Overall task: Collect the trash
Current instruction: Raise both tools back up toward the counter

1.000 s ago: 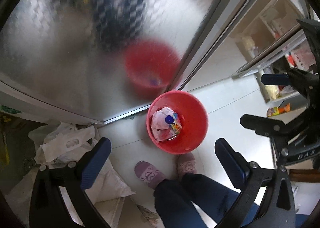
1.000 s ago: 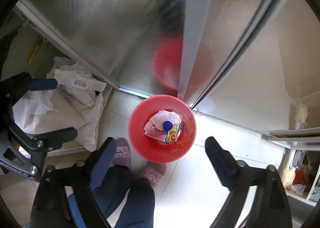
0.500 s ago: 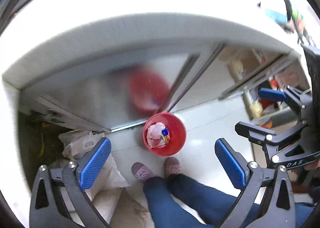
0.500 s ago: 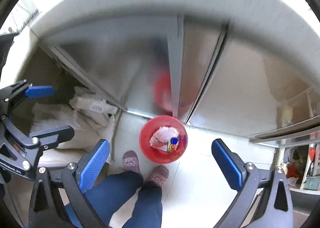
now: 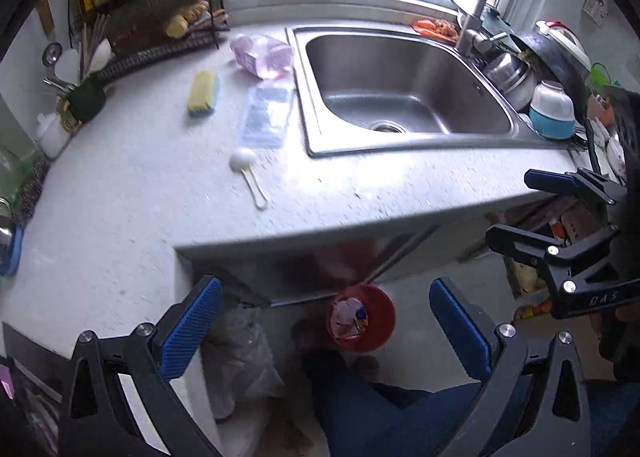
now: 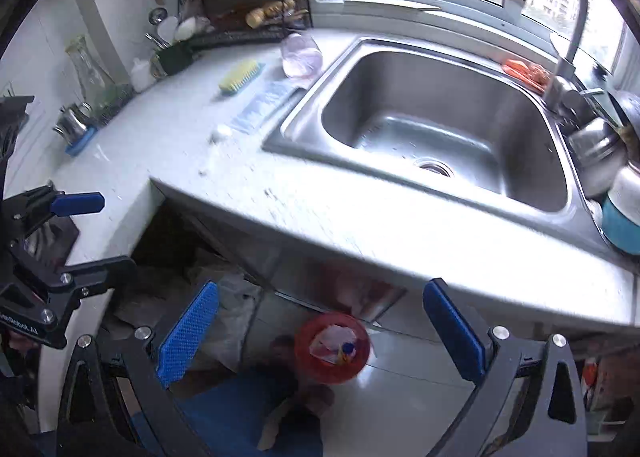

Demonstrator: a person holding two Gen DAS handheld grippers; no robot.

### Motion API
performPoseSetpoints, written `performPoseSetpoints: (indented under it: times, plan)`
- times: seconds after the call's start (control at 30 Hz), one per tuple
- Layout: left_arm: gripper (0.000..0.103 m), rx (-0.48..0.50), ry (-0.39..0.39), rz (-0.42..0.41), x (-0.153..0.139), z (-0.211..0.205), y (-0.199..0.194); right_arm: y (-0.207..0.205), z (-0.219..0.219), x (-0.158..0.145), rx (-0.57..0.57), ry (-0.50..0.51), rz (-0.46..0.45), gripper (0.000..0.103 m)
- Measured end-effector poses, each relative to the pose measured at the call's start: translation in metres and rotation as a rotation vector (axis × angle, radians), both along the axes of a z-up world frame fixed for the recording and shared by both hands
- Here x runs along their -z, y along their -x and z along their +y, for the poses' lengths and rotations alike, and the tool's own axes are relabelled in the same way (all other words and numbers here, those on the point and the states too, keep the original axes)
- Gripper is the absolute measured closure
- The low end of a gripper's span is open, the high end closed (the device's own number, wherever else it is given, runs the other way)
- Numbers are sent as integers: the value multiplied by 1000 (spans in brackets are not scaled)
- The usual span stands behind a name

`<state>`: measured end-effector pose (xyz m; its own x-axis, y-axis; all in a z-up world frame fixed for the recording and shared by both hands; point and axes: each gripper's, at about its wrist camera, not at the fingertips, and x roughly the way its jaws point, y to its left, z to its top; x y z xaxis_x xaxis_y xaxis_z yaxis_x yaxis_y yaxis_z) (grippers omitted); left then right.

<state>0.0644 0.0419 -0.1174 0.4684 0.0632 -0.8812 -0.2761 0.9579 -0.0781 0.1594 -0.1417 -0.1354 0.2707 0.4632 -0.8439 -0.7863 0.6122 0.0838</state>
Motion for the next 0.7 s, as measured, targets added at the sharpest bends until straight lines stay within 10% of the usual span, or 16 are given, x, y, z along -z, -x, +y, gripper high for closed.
performPoseSetpoints:
  times: [0.7]
  plan:
    - [0,-35,14,47,-6,157,-129,-95,128,-22,2,14,-12,1]
